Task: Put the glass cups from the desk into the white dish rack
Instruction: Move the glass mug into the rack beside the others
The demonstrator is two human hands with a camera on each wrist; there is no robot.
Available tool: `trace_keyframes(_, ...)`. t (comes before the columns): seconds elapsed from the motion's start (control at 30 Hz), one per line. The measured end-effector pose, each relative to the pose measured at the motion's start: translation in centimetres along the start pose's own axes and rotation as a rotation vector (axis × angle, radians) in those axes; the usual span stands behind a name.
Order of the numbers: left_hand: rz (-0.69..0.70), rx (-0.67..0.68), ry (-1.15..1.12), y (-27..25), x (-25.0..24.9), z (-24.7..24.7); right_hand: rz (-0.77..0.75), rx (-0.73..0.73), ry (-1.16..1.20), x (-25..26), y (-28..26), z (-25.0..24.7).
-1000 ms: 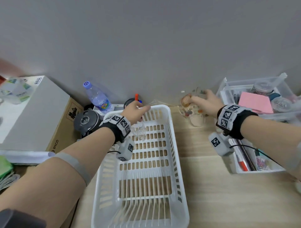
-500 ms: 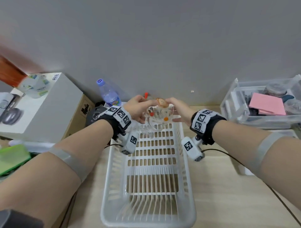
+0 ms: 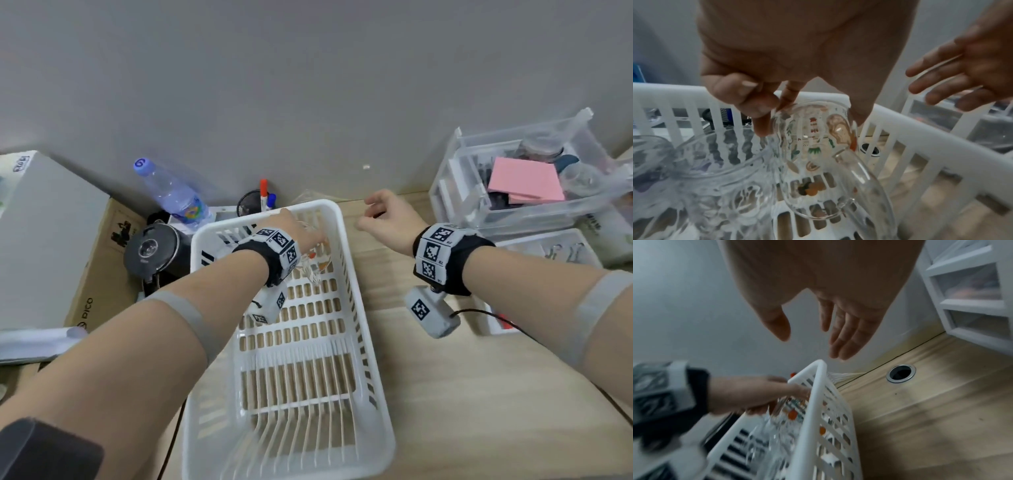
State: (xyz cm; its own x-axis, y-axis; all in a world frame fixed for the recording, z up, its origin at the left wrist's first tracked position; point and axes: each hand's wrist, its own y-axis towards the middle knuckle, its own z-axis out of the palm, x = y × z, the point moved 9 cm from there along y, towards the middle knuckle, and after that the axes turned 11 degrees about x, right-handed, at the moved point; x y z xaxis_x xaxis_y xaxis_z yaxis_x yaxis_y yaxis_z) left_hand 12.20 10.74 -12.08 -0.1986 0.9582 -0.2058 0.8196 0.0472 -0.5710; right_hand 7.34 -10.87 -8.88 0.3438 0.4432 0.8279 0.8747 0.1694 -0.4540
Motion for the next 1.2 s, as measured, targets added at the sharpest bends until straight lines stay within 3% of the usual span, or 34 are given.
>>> trace_keyframes(0.1, -0.009, 0.016, 0.031, 0.8, 0.1, 0.6, -0.07, 0.057, -0.163, 0.6, 0.1, 1.8)
trace_keyframes(0.23, -0.02, 0.009, 0.125, 1.6, -0.1, 1.3, -0.121, 0.167, -0.197, 1.6, 0.3, 4.4)
trace_keyframes(0.57, 0.031, 0.043, 0.294, 1.9, -1.6, 2.4, -0.15, 0.178, -0.229, 1.8, 1.3, 5.4)
trace_keyframes(0.7, 0.093, 0.051, 0.178, 0.8, -1.7, 1.2, -0.162, 0.195, -0.289, 2.2, 1.9, 6.6)
trace_keyframes(0.77, 0.06, 0.012, 0.099, 0.6, -0.3, -0.1, -0.18, 0.21, -0.36, 2.9, 2.2, 7.4)
trace_keyframes(0.93, 0.0, -0.059, 0.167, 0.1, 5.0, -3.1, -0.208, 0.273, -0.597, 4.3, 3.0, 10.3)
trace_keyframes(1.03, -0.038, -0.116, 0.378, -0.4, 8.3, -3.6, -0.127, 0.316, -0.846, 3.8, 3.9, 12.5)
trace_keyframes(1.2, 0.007, 0.035, 0.414, 0.7, 11.6, -0.8, 0.0, 0.347, -1.052, 2.6, 5.8, 14.3)
